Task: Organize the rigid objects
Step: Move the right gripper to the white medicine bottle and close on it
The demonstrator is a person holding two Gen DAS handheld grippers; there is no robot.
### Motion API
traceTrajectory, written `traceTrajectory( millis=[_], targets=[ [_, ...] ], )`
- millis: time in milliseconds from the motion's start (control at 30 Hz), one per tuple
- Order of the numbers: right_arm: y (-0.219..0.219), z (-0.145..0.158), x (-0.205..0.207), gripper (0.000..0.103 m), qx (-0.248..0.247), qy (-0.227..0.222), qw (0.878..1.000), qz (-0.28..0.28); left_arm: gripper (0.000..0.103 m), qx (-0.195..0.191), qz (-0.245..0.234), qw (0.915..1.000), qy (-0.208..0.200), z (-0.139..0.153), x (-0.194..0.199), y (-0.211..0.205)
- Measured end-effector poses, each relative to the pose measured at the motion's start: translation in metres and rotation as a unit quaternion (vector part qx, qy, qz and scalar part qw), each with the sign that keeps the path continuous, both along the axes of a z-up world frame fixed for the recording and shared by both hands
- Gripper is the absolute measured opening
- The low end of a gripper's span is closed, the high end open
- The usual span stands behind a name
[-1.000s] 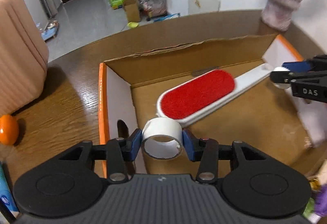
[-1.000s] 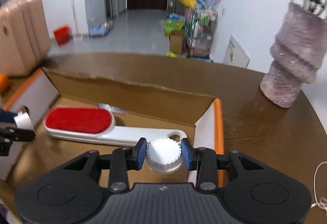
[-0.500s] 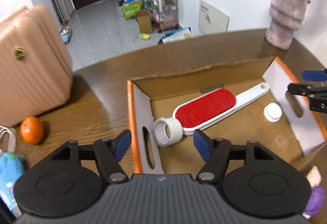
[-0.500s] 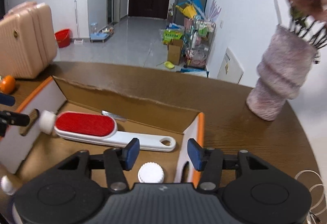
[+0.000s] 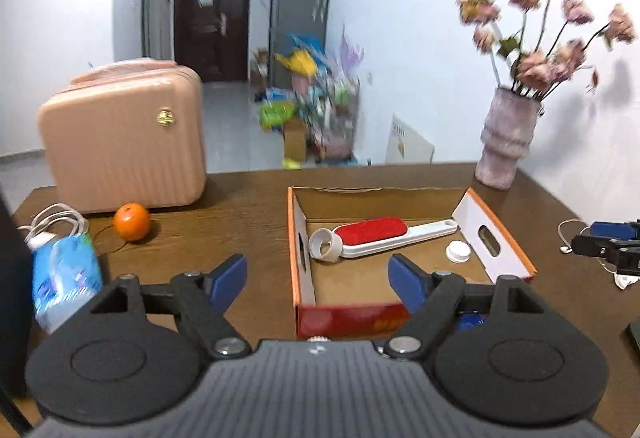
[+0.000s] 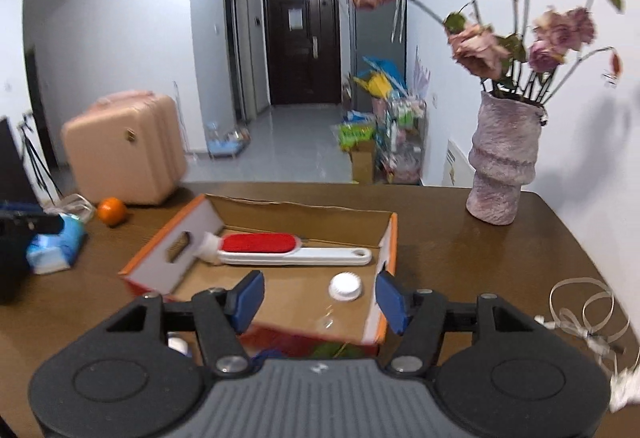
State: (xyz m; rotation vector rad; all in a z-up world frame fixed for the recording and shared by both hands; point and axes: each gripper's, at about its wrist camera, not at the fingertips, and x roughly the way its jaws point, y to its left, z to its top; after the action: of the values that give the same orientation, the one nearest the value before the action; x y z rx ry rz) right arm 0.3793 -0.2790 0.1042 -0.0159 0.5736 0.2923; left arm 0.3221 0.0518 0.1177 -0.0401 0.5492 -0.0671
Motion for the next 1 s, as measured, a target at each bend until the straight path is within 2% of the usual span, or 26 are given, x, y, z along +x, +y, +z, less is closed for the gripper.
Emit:
traceTrajectory(
  millis=[133, 200, 300, 400, 467, 567, 667, 767, 900, 967, 1000],
  targets=[
    [-0.003, -0.005, -0.069, 0.063, 0.024, -0.040, 0.999, -0.004, 0.085, 0.004, 0.010, 0.9986, -0.051, -0.019, -0.076, -0.003],
    [0.000, -0.011, -0.105, 0.065, 0.028, -0.060, 0.998, -0.006, 0.087, -0.009, 0.008, 0.9977, -0.067, -0.030, -0.110, -0.004],
    [0.005, -0.023, -0.159, 0.070, 0.028, -0.091, 0.995, -0.001, 0.088, -0.018, 0.006, 0.9967, -0.079, -0.044, -0.155, -0.008],
    [0.012, -0.038, -0.203, 0.070, 0.023, -0.108, 0.994, 0.000, 0.090, -0.013, 0.004, 0.9964, -0.083, -0.057, -0.196, -0.014],
    [0.017, -0.051, -0.232, 0.070, 0.022, -0.111, 0.994, 0.000, 0.091, -0.014, 0.007, 0.9961, -0.087, -0.068, -0.221, -0.016],
    [0.016, -0.070, -0.264, 0.070, 0.046, -0.097, 0.994, 0.001, 0.093, -0.021, 0.002, 0.9965, -0.080, -0.082, -0.251, -0.018],
    [0.016, -0.088, -0.281, 0.070, 0.050, -0.066, 0.996, 0.012, 0.093, -0.014, -0.012, 0.9977, -0.065, -0.089, -0.254, -0.022],
    [0.014, -0.093, -0.283, 0.070, 0.036, -0.062, 0.997, 0.004, 0.093, -0.021, -0.010, 0.9976, -0.066, -0.091, -0.245, -0.026],
    [0.013, -0.098, -0.274, 0.069, 0.043, -0.057, 0.997, -0.008, 0.093, -0.023, -0.015, 0.9985, -0.048, -0.103, -0.233, -0.029],
    [0.015, -0.103, -0.269, 0.064, 0.041, -0.053, 0.998, -0.007, 0.092, -0.023, -0.010, 0.9990, -0.038, -0.111, -0.223, -0.028],
    [0.016, -0.106, -0.264, 0.056, 0.041, -0.047, 0.998, -0.005, 0.092, -0.026, -0.008, 0.9991, -0.034, -0.114, -0.216, -0.026]
  ],
)
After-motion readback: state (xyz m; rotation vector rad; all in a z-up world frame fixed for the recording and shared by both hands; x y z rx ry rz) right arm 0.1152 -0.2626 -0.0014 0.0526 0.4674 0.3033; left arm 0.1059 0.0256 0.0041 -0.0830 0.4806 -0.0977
